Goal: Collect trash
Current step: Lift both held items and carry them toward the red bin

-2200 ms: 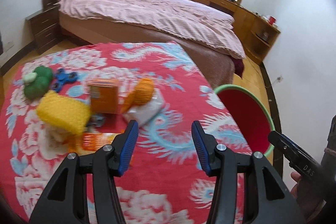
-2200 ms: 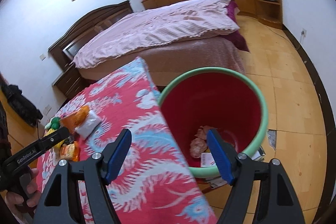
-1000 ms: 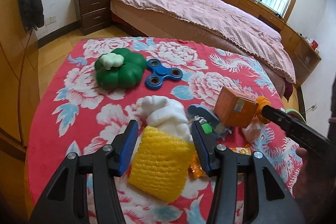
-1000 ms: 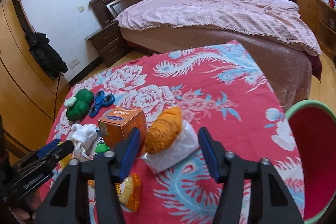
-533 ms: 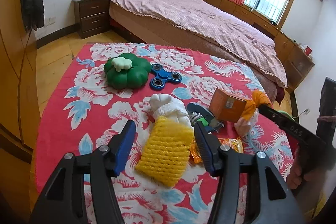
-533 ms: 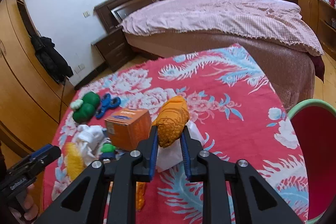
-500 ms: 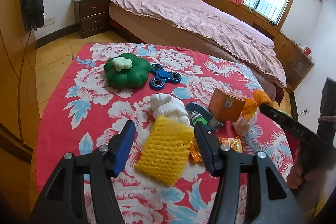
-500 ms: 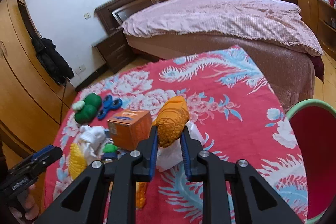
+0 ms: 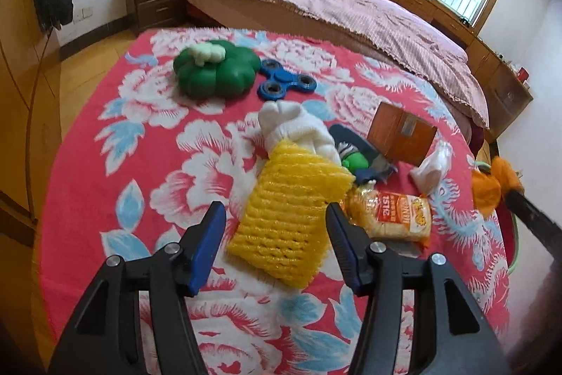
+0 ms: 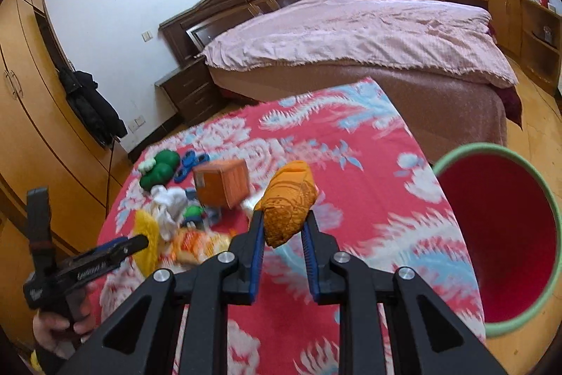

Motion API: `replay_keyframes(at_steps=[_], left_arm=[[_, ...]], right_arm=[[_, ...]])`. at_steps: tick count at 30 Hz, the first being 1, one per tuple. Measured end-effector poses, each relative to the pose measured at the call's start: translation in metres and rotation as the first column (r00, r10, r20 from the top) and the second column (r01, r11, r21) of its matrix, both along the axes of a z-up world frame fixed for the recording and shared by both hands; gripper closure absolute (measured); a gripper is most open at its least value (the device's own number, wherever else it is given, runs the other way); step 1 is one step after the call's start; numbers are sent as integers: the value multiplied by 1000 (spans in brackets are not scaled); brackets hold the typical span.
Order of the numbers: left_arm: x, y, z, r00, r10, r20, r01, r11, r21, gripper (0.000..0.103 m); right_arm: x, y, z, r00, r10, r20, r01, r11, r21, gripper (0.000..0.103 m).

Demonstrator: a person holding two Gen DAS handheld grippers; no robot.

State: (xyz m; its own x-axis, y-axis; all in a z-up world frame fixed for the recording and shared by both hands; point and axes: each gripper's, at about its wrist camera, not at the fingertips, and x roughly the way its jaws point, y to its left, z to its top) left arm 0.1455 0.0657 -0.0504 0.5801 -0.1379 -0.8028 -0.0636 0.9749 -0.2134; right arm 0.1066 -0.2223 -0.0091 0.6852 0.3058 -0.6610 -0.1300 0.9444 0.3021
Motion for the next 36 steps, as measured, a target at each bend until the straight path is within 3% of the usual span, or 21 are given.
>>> replay_keyframes(at_steps=[8,16,20,26,36], left_arm=[[2,0,-13,1000,14,-23,-14,1000,5,44],[-2,-6,-14,1000,18,-22,-17,999,45,47],[-4,-10,-13,1000,-12,-11,12,1000,20,64],[-17,-17,-11,999,-24,-21,23,999,-36,78],[-54,-16,10,997,-56,48,59,995,-81,82]], right_arm=[[-11,-12,-29,997,-30,-76,28,999,-21,80],[-16,-15,-36,996,-33,-84,33,999,-2,80],[-23,-17,-36,996,-38,-78,39,999,11,80],[-35,-20,-31,996,-48,-75,50,999,21,80],[-63,-17,-17,997,-64,-36,65,998,10,80]])
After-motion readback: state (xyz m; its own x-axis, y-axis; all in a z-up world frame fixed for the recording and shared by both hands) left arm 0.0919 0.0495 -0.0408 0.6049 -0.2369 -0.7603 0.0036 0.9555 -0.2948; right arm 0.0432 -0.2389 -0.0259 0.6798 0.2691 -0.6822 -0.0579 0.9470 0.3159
